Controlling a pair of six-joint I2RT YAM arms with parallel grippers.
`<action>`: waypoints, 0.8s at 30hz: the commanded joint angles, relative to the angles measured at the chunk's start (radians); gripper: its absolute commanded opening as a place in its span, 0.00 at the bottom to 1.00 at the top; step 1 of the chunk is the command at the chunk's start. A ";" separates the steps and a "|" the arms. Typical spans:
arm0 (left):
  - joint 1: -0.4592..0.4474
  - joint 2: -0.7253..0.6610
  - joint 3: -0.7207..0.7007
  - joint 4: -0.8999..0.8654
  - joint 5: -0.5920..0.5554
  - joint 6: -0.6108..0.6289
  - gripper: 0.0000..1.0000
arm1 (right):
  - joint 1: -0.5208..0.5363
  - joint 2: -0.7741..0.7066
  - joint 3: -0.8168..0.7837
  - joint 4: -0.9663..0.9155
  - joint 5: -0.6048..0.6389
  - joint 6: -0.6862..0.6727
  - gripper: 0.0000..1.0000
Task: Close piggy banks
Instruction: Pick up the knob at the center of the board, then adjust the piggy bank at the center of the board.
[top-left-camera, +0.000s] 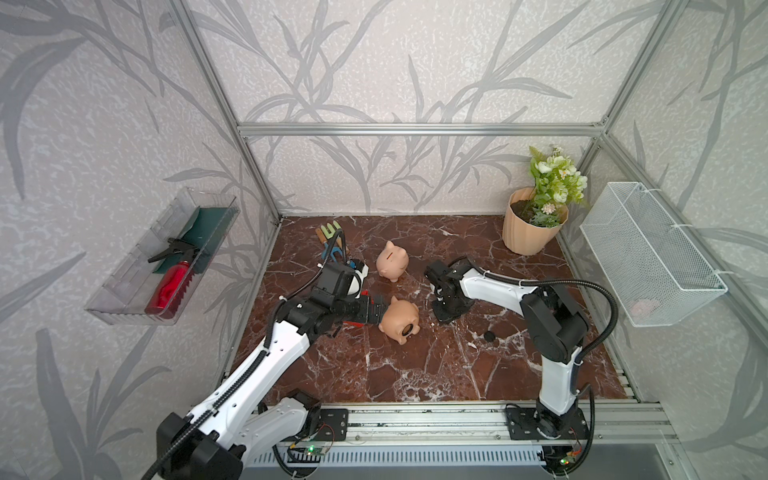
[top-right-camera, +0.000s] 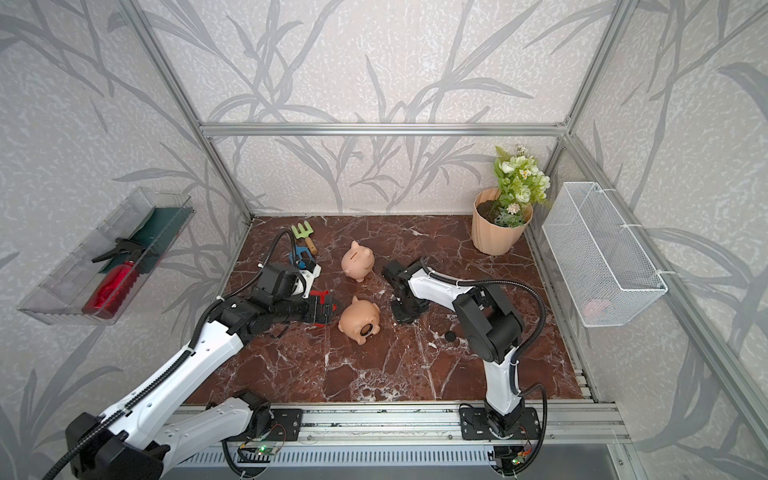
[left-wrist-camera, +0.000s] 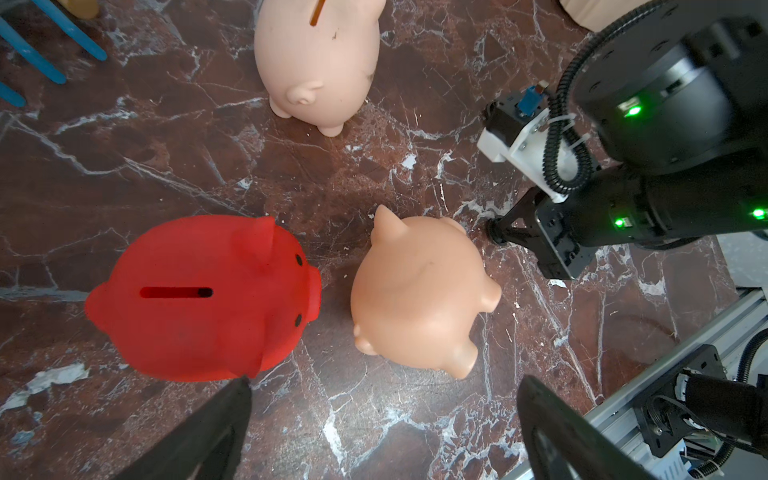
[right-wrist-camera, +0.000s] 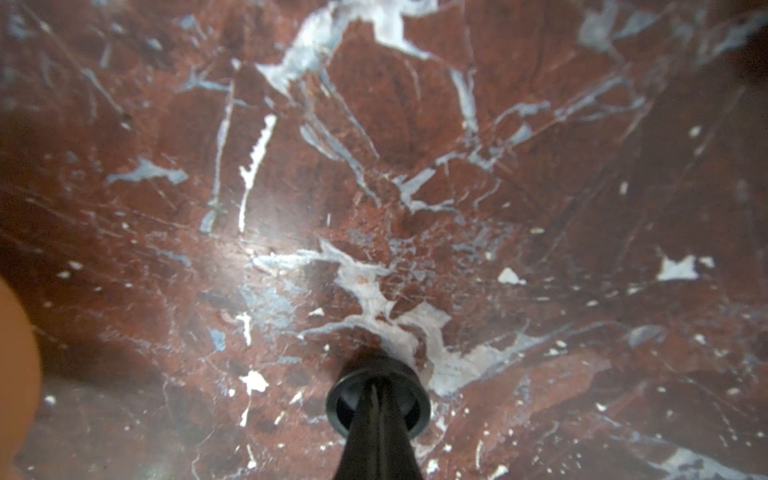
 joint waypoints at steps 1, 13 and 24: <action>-0.022 0.039 0.042 -0.008 0.029 -0.015 0.96 | 0.005 -0.125 0.012 -0.021 -0.015 -0.018 0.00; -0.082 0.195 0.065 0.055 0.048 -0.008 0.99 | 0.004 -0.526 -0.183 0.150 -0.139 -0.011 0.00; -0.073 0.290 0.077 0.130 0.100 -0.007 0.99 | -0.001 -0.929 -0.589 0.563 -0.183 -0.016 0.00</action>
